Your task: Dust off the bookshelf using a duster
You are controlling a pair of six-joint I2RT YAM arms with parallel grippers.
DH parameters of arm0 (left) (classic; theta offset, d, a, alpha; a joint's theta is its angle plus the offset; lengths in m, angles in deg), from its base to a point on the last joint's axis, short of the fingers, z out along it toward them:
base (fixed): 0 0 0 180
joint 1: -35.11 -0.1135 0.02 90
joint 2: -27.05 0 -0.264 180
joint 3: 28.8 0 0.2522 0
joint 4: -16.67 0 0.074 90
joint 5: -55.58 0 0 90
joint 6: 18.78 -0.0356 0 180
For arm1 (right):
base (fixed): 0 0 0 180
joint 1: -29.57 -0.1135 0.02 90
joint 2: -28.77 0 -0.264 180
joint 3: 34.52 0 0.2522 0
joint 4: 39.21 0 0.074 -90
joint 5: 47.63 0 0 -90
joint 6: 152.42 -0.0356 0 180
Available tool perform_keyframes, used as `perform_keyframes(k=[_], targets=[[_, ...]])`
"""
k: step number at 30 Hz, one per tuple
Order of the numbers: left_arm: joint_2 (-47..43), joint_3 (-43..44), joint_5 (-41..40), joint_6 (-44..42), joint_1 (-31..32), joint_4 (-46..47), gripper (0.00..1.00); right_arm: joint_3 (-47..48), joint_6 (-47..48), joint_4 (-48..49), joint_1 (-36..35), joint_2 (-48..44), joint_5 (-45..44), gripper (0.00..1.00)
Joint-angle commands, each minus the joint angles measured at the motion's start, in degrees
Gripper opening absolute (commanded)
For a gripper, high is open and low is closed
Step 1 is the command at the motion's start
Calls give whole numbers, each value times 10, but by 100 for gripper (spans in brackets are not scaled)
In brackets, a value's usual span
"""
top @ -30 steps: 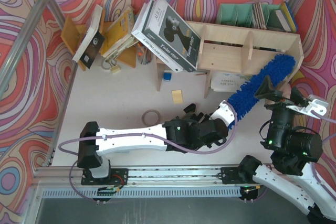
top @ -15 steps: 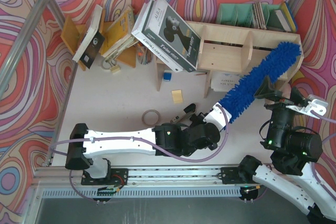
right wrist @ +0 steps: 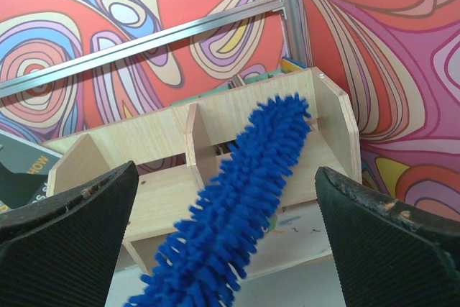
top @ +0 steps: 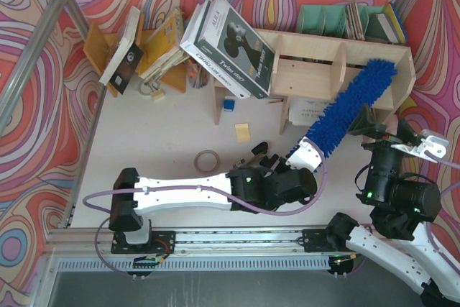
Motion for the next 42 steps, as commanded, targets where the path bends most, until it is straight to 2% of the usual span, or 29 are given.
perform_keyframes(k=[1, 8, 13, 18, 28, 32, 42], targets=[[41, 47, 20, 31, -15, -63, 0, -1, -4, 16, 2, 5, -1, 99], [93, 143, 7, 43, -16, -131, 0, -1, -5, 16, 2, 10, 0, 99], [130, 222, -10, 84, -14, -202, 0, -2, -4, 16, 2, 8, -1, 99], [136, 255, -49, 120, -1, -243, 0, -7, -5, 23, 3, -2, -1, 99], [153, 290, -52, 201, 15, -299, 0, -2, -26, 4, 3, 3, -2, 98], [159, 293, -38, 216, 18, -304, 0, -2, -32, -3, 2, 0, -3, 98], [209, 343, 21, 187, -3, -269, 0, -5, -32, -2, 3, 1, -4, 98]])
